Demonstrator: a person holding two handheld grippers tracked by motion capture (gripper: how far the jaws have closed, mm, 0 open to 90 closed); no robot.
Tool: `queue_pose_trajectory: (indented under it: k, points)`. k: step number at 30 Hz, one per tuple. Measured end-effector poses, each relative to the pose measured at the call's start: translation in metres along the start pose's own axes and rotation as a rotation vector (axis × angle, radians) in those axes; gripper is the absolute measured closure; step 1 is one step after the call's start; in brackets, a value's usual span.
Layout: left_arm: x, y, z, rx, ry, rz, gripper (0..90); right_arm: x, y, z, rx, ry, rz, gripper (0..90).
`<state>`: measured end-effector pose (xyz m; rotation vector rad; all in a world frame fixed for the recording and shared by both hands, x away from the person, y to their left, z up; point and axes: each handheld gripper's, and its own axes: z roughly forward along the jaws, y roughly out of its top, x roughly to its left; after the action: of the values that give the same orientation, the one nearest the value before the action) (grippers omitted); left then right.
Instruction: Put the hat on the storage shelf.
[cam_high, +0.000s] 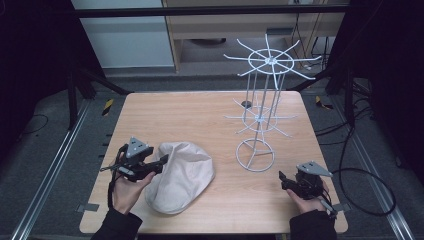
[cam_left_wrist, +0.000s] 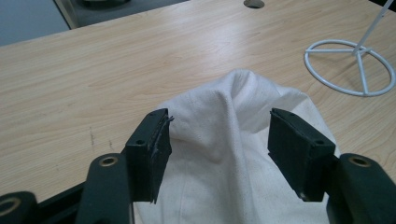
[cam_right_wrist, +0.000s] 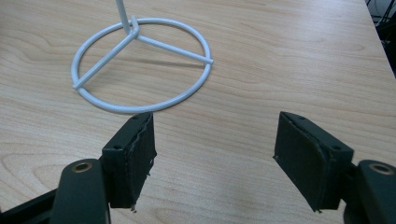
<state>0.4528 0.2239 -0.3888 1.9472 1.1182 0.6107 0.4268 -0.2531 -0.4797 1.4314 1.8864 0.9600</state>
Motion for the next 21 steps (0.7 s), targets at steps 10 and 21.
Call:
queue_pose_trajectory:
  k: [10, 21]
  points:
    - [-0.010, -0.002, 0.017, 0.077, 0.003, 0.057, 39.7, 0.000, 0.000, 0.000, 0.007, 0.004, 0.000, 29.4]
    - [-0.014, -0.011, 0.034, 0.146, 0.018, 0.075, 43.8, 0.000, 0.000, 0.002, 0.016, 0.009, -0.001, 29.5]
